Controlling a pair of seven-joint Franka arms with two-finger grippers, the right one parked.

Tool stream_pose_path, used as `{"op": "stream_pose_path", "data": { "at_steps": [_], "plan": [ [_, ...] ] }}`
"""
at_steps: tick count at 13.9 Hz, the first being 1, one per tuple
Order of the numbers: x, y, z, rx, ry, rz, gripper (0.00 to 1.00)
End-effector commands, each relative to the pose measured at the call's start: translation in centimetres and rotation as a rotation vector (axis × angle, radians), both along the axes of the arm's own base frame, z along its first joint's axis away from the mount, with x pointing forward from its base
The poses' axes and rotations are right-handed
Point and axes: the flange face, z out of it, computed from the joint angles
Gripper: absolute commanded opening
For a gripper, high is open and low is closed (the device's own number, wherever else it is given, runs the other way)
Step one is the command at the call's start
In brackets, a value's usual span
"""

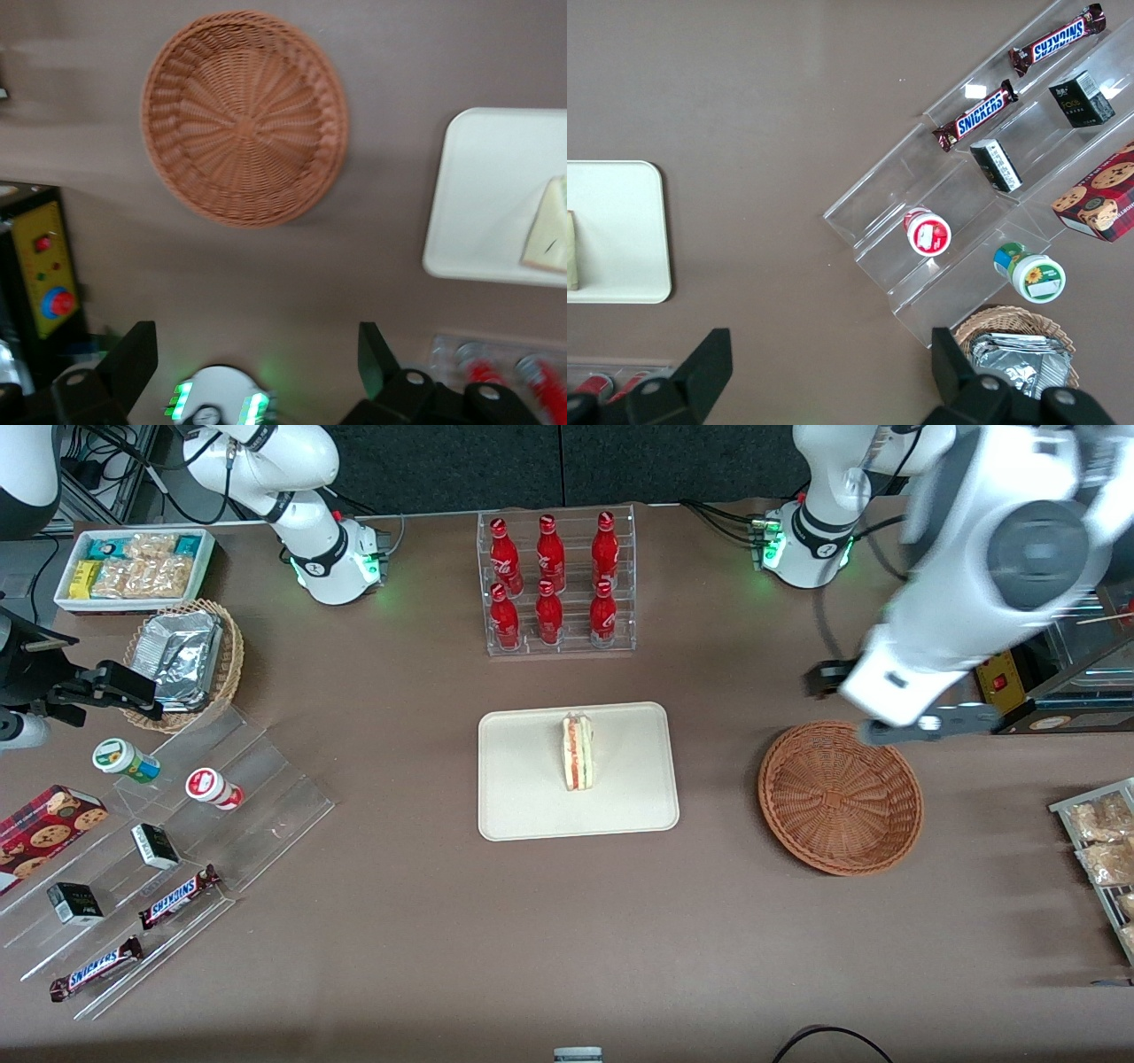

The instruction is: Place sandwich from basket to tray

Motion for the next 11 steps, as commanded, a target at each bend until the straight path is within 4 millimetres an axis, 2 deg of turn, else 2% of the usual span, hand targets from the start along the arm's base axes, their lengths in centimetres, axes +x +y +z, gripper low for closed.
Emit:
{"op": "stream_pose_path", "data": {
  "at_steps": [1, 3, 5, 8, 10, 11],
  "plan": [
    [-2.4, 4.6, 2.0, -0.038, 0.015, -0.071, 1.00],
    [-2.9, 8.3, 2.9, -0.064, 0.005, -0.096, 1.00],
    [-3.0, 10.1, 3.3, -0.085, 0.006, -0.138, 1.00],
    [-2.9, 10.4, 4.0, -0.079, -0.009, -0.139, 1.00],
    [-2.7, 12.3, 4.4, -0.092, -0.018, -0.104, 1.00],
    [-2.7, 12.4, 4.7, -0.092, -0.026, -0.104, 1.00]
  ]
}}
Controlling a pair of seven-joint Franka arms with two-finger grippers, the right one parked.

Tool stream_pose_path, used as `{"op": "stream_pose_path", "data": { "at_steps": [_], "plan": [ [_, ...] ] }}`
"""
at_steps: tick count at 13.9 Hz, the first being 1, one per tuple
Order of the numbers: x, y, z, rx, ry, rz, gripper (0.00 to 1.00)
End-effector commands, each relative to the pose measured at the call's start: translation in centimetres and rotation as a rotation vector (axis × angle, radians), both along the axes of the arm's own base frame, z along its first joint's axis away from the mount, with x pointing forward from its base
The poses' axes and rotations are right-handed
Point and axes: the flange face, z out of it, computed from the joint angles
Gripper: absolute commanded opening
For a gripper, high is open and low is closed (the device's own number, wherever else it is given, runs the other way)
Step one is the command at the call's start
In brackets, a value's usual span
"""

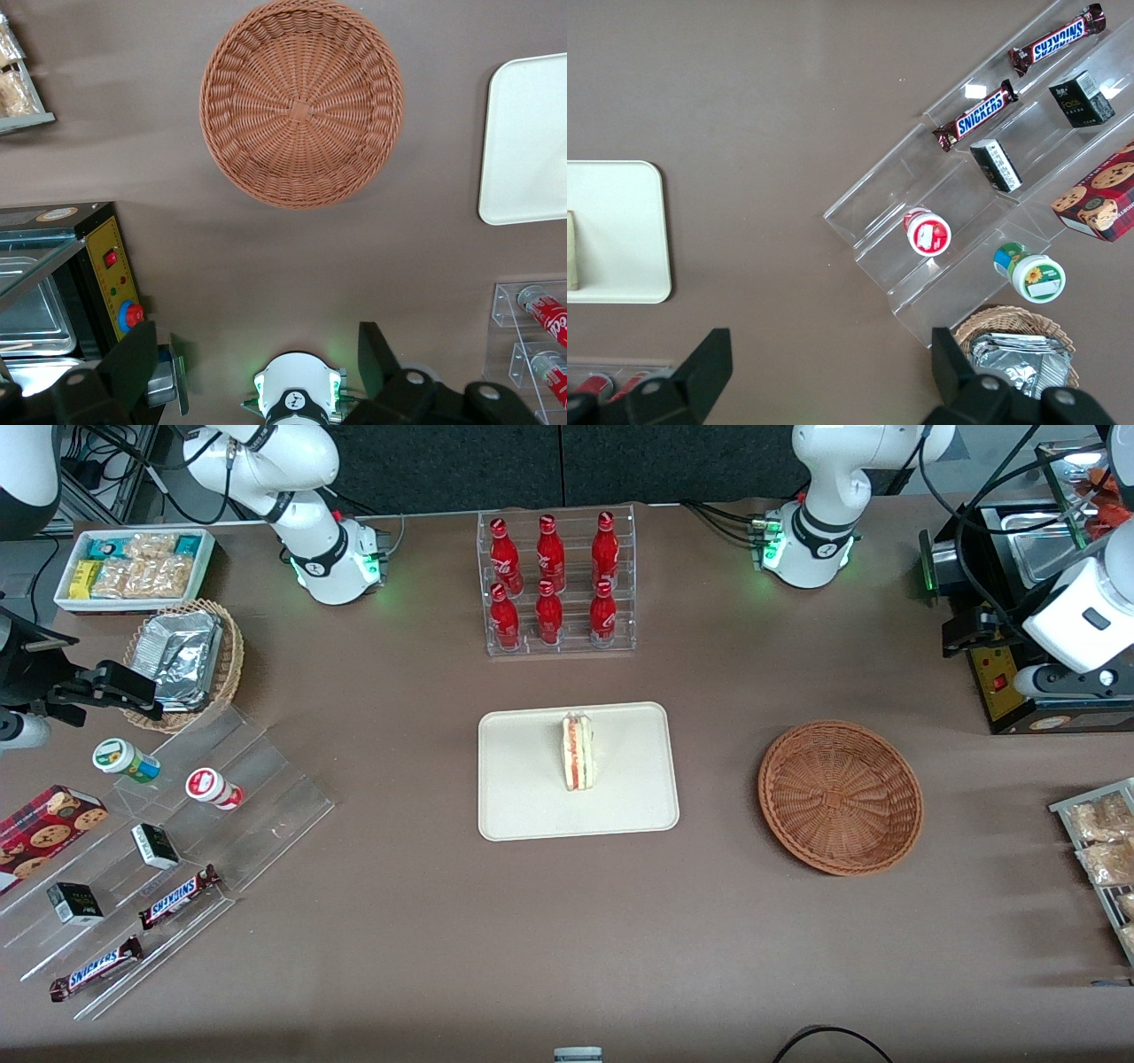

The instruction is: Place sandwich from basket to tray

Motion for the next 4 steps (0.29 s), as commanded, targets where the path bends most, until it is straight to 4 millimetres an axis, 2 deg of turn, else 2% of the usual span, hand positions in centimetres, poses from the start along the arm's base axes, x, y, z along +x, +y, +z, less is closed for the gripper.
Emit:
{"op": "stream_pose_path", "data": {
  "at_steps": [1, 4],
  "plan": [
    [-0.38, 1.01, 1.21, -0.013, -0.018, 0.001, 1.00],
    [-0.55, 1.18, 1.77, -0.013, -0.004, 0.002, 1.00]
  ]
}}
